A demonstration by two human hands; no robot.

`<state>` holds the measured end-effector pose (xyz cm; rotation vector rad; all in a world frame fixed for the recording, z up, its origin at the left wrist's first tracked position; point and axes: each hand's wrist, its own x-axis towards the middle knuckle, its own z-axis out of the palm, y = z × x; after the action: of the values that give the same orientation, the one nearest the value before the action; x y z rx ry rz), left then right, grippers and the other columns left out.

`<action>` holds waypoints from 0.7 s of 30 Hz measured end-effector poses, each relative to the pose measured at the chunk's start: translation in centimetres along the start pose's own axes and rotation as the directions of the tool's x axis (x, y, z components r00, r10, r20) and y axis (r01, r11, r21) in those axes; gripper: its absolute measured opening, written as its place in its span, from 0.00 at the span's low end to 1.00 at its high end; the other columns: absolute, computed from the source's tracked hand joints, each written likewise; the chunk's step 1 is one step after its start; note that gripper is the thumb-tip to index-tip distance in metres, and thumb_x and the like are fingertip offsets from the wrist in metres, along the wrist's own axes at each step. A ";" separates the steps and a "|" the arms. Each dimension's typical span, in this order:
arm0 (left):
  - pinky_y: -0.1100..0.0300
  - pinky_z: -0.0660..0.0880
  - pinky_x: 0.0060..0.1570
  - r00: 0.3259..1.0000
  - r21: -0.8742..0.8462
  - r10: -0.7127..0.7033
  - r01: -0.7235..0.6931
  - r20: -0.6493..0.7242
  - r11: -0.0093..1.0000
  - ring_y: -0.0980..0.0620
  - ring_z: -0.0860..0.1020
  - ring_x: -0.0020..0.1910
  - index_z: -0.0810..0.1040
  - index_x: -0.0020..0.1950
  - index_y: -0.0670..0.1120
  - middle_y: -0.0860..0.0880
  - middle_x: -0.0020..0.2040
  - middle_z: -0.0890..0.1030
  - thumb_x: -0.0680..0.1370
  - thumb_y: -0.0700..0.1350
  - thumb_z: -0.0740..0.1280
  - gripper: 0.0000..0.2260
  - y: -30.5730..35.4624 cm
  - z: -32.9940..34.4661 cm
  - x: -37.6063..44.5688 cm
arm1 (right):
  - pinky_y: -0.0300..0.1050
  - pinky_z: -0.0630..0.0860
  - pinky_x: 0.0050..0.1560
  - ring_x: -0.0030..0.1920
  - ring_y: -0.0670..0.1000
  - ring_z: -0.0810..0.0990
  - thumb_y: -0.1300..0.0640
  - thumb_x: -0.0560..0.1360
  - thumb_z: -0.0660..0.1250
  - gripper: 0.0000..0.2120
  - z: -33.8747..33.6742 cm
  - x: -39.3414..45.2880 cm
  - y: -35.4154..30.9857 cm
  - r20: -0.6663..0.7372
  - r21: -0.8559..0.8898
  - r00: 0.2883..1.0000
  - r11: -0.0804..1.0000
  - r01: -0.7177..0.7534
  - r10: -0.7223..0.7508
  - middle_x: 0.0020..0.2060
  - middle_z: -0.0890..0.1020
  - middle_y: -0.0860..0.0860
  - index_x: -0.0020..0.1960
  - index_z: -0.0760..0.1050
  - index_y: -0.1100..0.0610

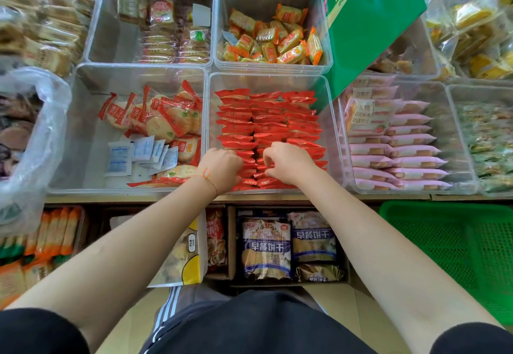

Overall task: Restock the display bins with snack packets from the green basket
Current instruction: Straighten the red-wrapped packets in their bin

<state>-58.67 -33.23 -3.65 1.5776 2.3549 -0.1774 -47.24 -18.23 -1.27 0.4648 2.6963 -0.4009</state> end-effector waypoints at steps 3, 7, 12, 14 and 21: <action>0.56 0.69 0.49 0.999 0.014 -0.022 0.022 -0.031 1.000 0.47 0.79 0.52 0.82 0.54 0.49 0.49 0.52 0.81 0.77 0.48 0.64 0.10 0.2 0.3 0.0 | 0.47 0.68 0.40 0.49 0.55 0.78 0.59 0.78 0.65 0.06 0.8 -0.1 -0.2 0.026 -0.079 0.999 0.997 -0.019 0.021 0.50 0.75 0.50 0.55 0.74 0.54; 0.57 0.66 0.42 0.997 0.119 -0.002 -0.007 0.076 0.993 0.46 0.79 0.52 0.82 0.51 0.47 0.49 0.51 0.81 0.77 0.43 0.63 0.09 0.9 -0.6 0.1 | 0.47 0.65 0.38 0.45 0.56 0.77 0.66 0.77 0.61 0.07 1.2 0.1 -0.4 -0.106 -0.066 0.991 0.994 -0.087 0.079 0.45 0.74 0.51 0.51 0.72 0.56; 0.57 0.70 0.40 0.982 0.135 -0.013 -0.013 0.187 0.991 0.46 0.81 0.52 0.82 0.54 0.48 0.49 0.53 0.81 0.77 0.40 0.63 0.10 0.6 -1.2 0.2 | 0.47 0.65 0.36 0.40 0.56 0.76 0.65 0.77 0.63 0.06 1.2 0.0 -0.1 -0.215 -0.045 0.963 0.983 -0.178 0.165 0.43 0.71 0.51 0.48 0.68 0.56; 0.56 0.73 0.40 0.985 0.102 -0.022 0.005 0.172 0.995 0.46 0.81 0.51 0.82 0.54 0.48 0.49 0.52 0.82 0.77 0.40 0.63 0.10 0.6 -1.3 0.1 | 0.47 0.67 0.36 0.41 0.57 0.78 0.61 0.78 0.64 0.07 0.9 -0.4 0.1 -0.196 0.011 0.968 0.988 -0.155 0.154 0.43 0.73 0.51 0.46 0.66 0.55; 0.54 0.79 0.43 0.965 -0.004 -0.011 0.012 0.263 1.000 0.48 0.80 0.50 0.83 0.52 0.50 0.51 0.51 0.82 0.78 0.49 0.66 0.08 1.0 -1.9 -0.2 | 0.47 0.75 0.46 0.53 0.54 0.79 0.48 0.76 0.70 0.11 -0.2 -2.0 0.4 0.204 -0.065 0.974 0.994 -0.086 0.097 0.54 0.80 0.49 0.56 0.77 0.50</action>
<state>-58.04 -32.54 -1.76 1.4394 2.1568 -0.3602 -45.45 -18.30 -0.36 0.5001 2.4686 -0.3276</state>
